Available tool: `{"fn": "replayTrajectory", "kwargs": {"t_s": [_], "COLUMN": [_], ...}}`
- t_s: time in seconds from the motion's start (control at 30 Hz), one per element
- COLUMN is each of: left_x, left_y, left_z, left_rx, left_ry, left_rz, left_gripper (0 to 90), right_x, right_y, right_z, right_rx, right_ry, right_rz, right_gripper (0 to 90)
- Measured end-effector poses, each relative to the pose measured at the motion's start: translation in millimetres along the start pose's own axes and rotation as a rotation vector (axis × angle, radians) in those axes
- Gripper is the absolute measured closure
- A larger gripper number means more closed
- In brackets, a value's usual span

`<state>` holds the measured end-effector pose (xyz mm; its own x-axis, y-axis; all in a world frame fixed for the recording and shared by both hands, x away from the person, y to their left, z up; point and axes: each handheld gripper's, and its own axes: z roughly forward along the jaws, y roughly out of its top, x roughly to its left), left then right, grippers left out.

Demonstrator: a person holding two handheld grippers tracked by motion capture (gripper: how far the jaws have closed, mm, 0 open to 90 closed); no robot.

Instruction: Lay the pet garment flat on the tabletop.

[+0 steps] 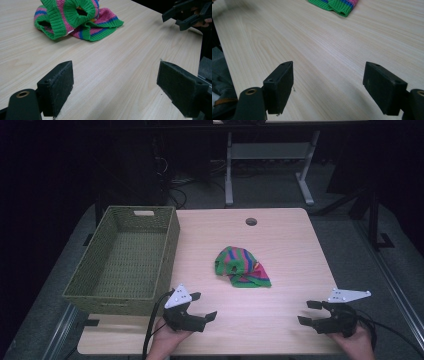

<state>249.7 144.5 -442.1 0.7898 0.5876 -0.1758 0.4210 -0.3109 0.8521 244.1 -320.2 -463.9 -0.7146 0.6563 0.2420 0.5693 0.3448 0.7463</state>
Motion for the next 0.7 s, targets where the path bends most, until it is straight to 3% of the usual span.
{"fn": "replayTrajectory", "kwargs": {"t_s": [0.27,0.7], "left_x": [2.0,2.8], "left_y": [-0.3,-2.6], "left_z": [2.4,-0.8], "left_rx": [0.009,0.011], "left_ry": [-0.004,0.009], "left_rz": [0.001,-0.002], "left_gripper": [13.6,13.7], "right_x": [1.0,8.9], "right_y": [2.7,15.9], "right_z": [0.7,11.6], "right_rx": [-0.017,0.006], "right_ry": [0.016,0.053], "right_rz": [0.007,-0.020], "right_gripper": [24.1,23.7]}}
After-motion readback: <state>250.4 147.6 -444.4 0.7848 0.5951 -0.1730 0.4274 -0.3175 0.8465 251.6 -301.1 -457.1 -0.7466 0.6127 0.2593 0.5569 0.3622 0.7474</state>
